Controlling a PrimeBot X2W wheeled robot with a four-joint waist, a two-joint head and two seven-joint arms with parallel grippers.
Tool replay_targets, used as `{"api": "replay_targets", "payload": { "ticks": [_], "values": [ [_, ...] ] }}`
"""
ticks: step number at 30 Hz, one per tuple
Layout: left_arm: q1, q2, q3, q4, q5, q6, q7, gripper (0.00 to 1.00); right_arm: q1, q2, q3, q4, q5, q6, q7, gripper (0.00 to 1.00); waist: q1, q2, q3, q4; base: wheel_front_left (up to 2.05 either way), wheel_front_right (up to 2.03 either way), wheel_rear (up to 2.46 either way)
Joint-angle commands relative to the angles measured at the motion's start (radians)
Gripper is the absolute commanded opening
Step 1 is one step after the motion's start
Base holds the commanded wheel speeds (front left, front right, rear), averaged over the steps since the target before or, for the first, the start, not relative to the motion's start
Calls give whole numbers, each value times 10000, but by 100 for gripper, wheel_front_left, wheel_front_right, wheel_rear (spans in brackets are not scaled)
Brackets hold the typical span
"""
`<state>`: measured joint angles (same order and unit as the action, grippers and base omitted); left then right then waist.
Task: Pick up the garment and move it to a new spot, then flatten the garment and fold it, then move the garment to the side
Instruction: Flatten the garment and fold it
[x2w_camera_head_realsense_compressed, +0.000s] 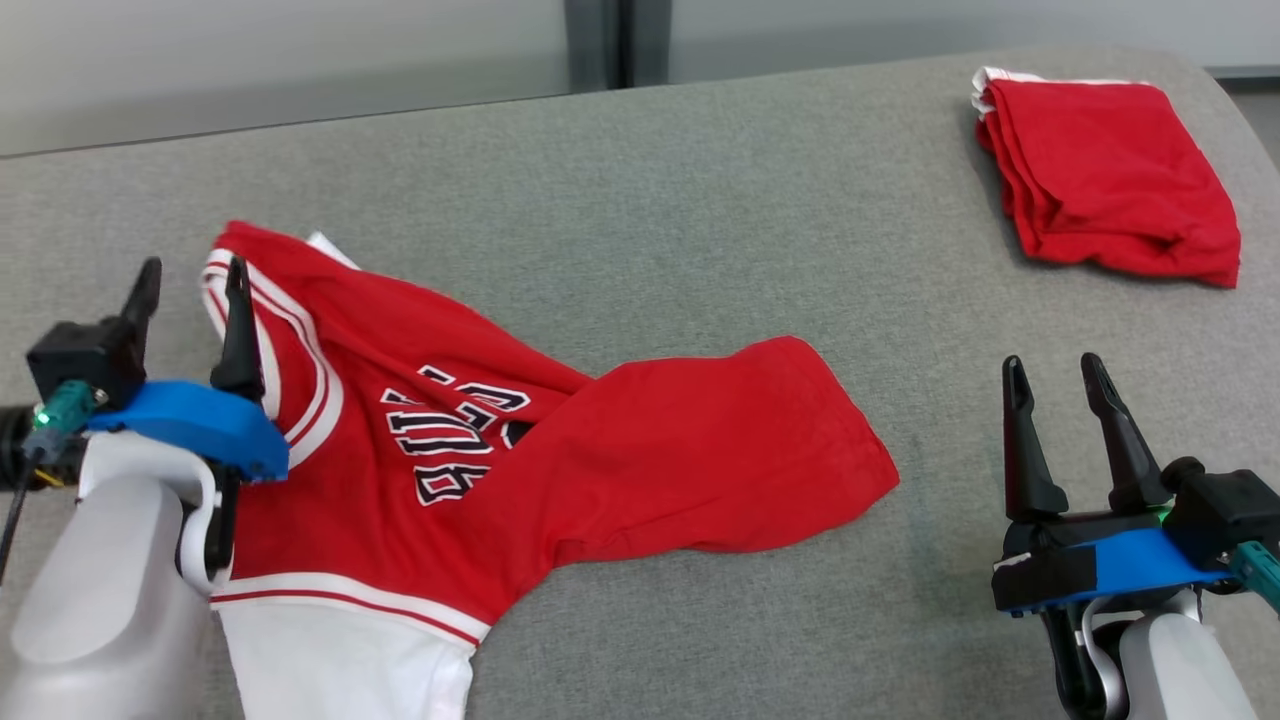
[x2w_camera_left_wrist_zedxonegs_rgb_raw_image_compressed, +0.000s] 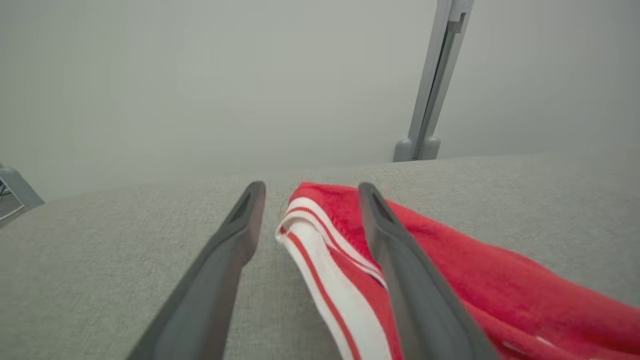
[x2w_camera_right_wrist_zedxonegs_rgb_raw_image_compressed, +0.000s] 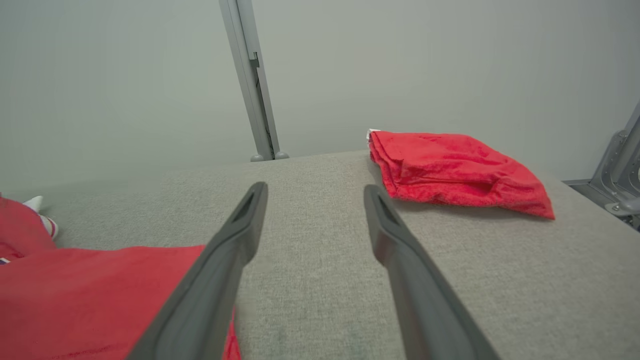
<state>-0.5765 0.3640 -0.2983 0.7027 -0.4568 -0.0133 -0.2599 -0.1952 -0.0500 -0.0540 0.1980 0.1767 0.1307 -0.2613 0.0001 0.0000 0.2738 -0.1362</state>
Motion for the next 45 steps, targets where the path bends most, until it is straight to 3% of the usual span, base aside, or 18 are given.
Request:
{"api": "replay_targets", "payload": {
  "ticks": [1,8,19,26,45],
  "values": [
    [206,-72,262,-362,150,83,-58,100,-55,-11,1,19,-48,1,-54,100,-1,0,-70,77,0,0,0],
    [1781,-574,1574,-2470,937,203,-60,100,182,-12,14,86,-98,1,-54,100,-1,0,-626,550,0,0,0],
    [3885,-1755,2608,-4415,2065,-188,-62,100,663,-11,2,242,-180,1,-54,100,-1,0,-1520,1388,0,0,0],
    [4908,-2334,2944,-4854,2559,-337,-61,100,1045,-11,-10,284,-187,1,-52,100,-1,0,-1988,1719,0,0,0],
    [5509,-2843,3299,-5193,3099,-638,-64,100,1036,-11,297,578,-643,1,115,100,-1,0,-2310,1872,0,0,0]
  ]
}}
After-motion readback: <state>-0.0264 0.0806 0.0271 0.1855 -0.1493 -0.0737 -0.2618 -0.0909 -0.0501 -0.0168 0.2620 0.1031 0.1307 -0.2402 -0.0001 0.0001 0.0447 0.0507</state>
